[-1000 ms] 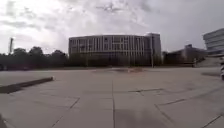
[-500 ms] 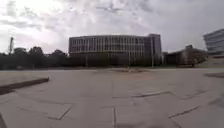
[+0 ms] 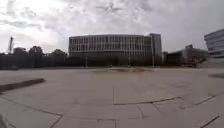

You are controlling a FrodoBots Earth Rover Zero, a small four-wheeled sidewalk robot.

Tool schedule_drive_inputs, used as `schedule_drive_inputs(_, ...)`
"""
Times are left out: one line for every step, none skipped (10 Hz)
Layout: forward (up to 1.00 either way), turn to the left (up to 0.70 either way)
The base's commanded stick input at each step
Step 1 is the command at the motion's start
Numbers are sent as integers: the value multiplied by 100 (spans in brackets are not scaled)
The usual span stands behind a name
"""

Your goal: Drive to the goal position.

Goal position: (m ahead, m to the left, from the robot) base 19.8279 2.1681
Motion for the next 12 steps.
schedule_drive_inputs(70, -1)
schedule_drive_inputs(70, -1)
schedule_drive_inputs(70, -1)
schedule_drive_inputs(70, -1)
schedule_drive_inputs(70, -1)
schedule_drive_inputs(70, -1)
schedule_drive_inputs(70, -1)
schedule_drive_inputs(70, -1)
schedule_drive_inputs(70, -1)
schedule_drive_inputs(70, -1)
schedule_drive_inputs(70, -1)
schedule_drive_inputs(70, -1)
